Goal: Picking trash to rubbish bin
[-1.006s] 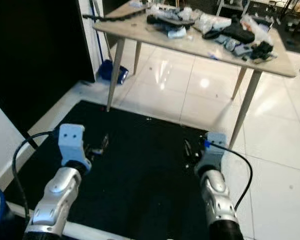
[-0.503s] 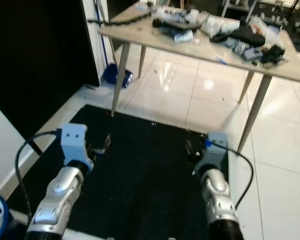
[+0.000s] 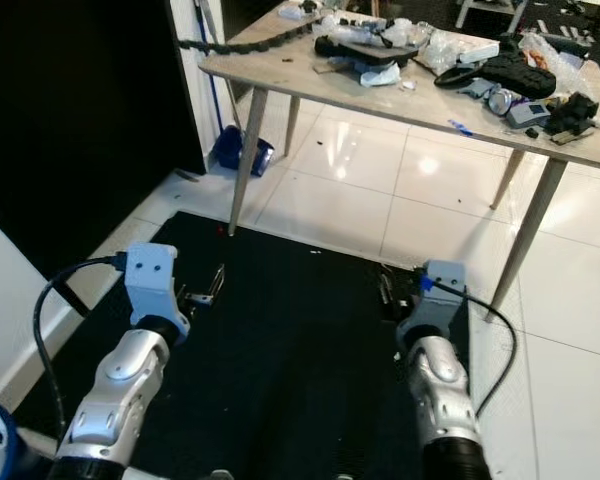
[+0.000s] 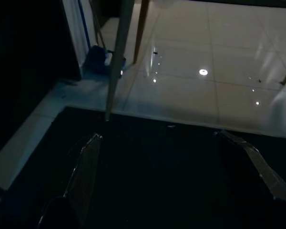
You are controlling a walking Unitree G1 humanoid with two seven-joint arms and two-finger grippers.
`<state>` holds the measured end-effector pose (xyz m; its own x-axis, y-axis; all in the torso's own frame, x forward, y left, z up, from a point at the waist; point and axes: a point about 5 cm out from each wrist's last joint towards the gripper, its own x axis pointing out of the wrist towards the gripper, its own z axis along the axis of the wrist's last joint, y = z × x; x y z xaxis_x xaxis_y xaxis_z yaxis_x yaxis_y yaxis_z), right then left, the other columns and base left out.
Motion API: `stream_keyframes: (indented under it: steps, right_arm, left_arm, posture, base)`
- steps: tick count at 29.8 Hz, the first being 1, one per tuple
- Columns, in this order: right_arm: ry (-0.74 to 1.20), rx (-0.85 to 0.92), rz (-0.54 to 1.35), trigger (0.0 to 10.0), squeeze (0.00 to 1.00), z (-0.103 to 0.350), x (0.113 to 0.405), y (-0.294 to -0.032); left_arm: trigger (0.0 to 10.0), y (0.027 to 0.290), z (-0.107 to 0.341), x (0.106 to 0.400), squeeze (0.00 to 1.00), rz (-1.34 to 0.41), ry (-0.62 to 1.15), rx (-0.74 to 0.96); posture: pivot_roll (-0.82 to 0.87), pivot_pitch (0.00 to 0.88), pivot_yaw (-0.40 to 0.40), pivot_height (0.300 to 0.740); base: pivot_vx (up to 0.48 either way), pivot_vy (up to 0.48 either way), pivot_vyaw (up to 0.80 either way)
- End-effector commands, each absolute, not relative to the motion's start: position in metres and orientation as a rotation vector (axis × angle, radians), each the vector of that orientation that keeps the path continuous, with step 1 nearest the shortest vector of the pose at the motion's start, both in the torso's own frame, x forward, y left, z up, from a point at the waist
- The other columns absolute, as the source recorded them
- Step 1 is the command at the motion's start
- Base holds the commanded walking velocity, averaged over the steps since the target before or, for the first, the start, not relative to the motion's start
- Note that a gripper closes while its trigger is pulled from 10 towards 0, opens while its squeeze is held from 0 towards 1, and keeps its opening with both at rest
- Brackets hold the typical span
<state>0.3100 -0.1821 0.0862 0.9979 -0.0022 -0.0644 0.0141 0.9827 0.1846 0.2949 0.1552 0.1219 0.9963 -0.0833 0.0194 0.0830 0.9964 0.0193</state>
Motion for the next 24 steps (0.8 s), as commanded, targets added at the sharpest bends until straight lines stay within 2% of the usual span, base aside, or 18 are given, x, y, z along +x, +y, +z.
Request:
stream_keyframes:
  steps: [1, 11, 19, 24]
  right_arm:
    - [0.06, 0.185, -0.04, 10.0, 0.0, 0.0861, 0.3075, -0.1918]
    - [0.049, 0.187, -0.038, 10.0, 0.0, 0.0895, 0.3098, -0.1918]
    - [0.043, 0.187, -0.041, 10.0, 0.0, 0.0908, 0.3104, -0.1935]
    - [0.042, 0.185, -0.043, 10.0, 0.0, 0.0916, 0.3109, -0.1944]
  left_arm:
    - [10.0, 0.1534, 0.1169, 0.2933, 0.0, -0.091, 0.003, 0.026]
    - [10.0, 0.1521, 0.1181, 0.2948, 0.0, -0.091, -0.001, 0.022]
    - [10.0, 0.1507, 0.1187, 0.2965, 0.0, -0.093, -0.005, 0.02]
    - [10.0, 0.1499, 0.1196, 0.2976, 0.0, -0.093, -0.009, 0.019]
  posture:
    - [0.01, 0.162, -0.022, 0.74]
    - [0.01, 0.162, -0.024, 0.74]
    - [0.01, 0.162, -0.026, 0.74]
    - [0.01, 0.158, -0.027, 0.74]
  base:
    - [0.322, 0.0, 0.0]
    - [0.325, 0.0, 0.0]
    - [0.326, 0.0, -0.69]
    - [0.326, 0.0, -0.29]
